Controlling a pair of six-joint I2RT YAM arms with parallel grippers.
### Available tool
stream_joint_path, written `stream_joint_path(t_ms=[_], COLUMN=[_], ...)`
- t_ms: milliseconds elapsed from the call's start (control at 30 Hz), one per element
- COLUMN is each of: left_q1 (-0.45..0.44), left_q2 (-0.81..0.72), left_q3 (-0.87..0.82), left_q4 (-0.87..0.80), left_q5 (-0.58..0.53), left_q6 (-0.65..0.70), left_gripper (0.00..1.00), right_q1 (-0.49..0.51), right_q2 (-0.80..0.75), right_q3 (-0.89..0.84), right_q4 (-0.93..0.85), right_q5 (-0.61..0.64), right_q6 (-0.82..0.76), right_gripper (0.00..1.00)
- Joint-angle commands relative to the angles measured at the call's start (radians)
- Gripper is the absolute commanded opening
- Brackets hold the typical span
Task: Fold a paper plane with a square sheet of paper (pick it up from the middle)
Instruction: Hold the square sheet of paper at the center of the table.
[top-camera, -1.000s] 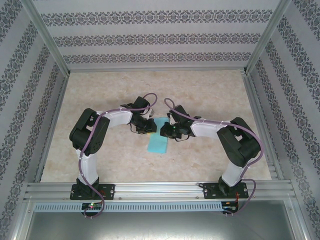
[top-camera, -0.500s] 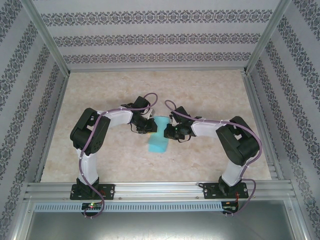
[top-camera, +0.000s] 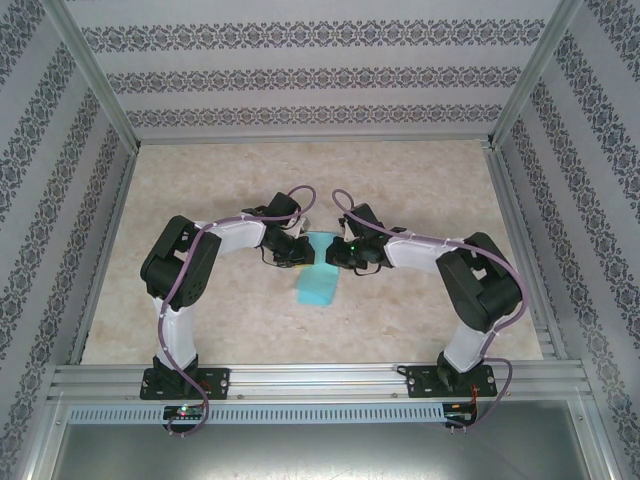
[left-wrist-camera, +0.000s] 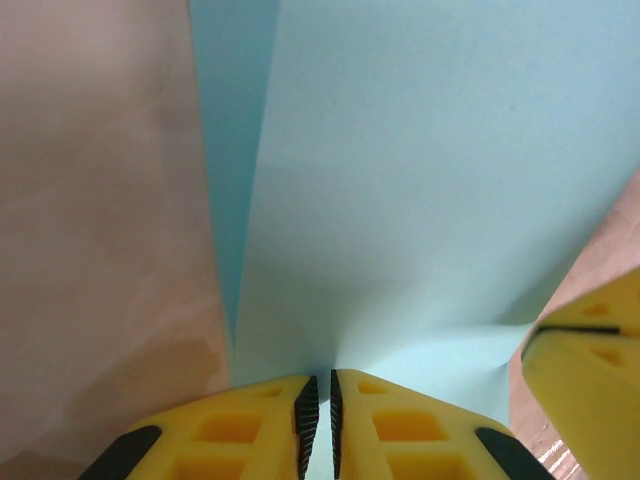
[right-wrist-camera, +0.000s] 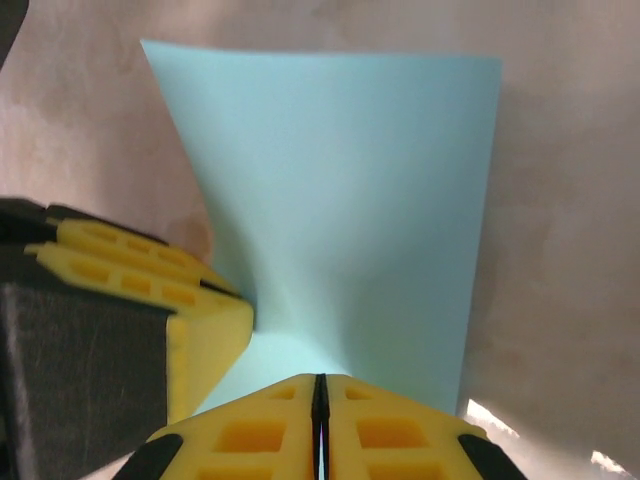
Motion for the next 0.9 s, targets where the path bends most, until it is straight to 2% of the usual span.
stream_joint_path(t_ms=[0, 233, 467, 667, 867], left_q1=[-0.013, -0.013, -0.013, -0.013, -0.013], left_q2=[0.117, 0.123, 0.13, 0.139, 0.139], left_q3=[-0.068, -0.072, -0.08, -0.079, -0.082], left_q4=[-0.064, -0.069, -0.073, -0.07, -0.074], left_q5=[-0.165, -0.181, -0.191, -0.188, -0.192], left_q6=[0.039, 0.044, 0.054, 0.056, 0.063], left_gripper=[0.2, 0.2, 0.2, 0.2, 0.2], right_q1=[-0.017, -0.048, -0.088, -0.087, -0.076], right_q2=[0.043, 0.078, 0.041, 0.018, 0.072], right_q3=[0.023, 0.019, -0.005, 0.022, 0.066], right_q4=[0.009, -0.024, -0.026, 0.025, 0.066], right_q5=[0.007, 0.047, 0.095, 0.057, 0.012], right_q6=[-0.006, -0.047, -0.08, -0.084, -0.067], right_gripper=[0.11, 0.11, 0.11, 0.11, 0.1])
